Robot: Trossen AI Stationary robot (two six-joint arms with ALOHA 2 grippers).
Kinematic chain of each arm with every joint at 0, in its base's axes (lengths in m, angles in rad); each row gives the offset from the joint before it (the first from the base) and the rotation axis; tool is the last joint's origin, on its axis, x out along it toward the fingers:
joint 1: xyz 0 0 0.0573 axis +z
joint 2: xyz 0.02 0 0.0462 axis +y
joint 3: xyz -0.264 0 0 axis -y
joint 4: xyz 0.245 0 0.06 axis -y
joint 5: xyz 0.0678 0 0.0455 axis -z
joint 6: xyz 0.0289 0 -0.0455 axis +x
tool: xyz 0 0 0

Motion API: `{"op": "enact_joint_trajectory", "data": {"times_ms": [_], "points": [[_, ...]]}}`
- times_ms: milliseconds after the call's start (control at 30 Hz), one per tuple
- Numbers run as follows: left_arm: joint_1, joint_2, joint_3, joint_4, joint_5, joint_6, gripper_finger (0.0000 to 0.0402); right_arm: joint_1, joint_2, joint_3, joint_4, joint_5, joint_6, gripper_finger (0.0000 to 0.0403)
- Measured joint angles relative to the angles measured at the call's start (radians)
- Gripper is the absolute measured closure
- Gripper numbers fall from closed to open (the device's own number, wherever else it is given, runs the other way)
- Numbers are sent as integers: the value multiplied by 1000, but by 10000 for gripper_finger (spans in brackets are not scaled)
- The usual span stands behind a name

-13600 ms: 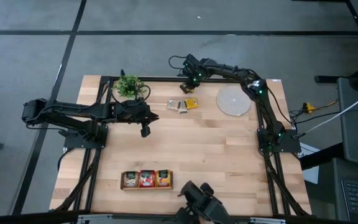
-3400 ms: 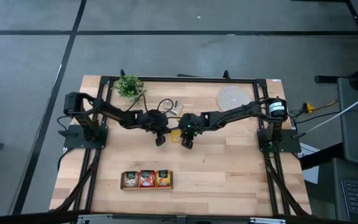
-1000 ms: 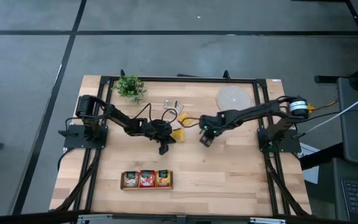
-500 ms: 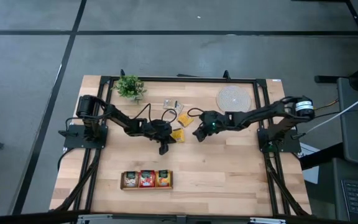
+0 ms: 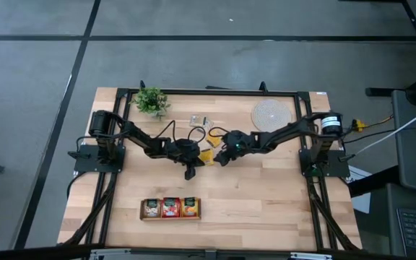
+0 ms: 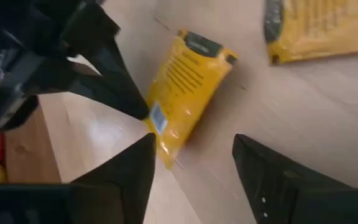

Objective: Pick & Place Tea
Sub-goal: Put the yellow tea bag into the right section of the wooden organizer

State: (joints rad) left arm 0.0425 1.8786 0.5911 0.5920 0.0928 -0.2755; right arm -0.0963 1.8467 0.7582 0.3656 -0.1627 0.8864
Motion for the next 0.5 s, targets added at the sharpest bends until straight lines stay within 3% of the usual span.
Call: {"op": "enact_joint_trajectory", "data": {"times_ms": [200, 500], "points": [[0, 1, 0, 6, 0, 1, 399, 0, 28, 1, 75, 5, 27, 175], [0, 3, -2, 29, -13, 26, 400, 0, 44, 2, 130, 15, 48, 208]]}}
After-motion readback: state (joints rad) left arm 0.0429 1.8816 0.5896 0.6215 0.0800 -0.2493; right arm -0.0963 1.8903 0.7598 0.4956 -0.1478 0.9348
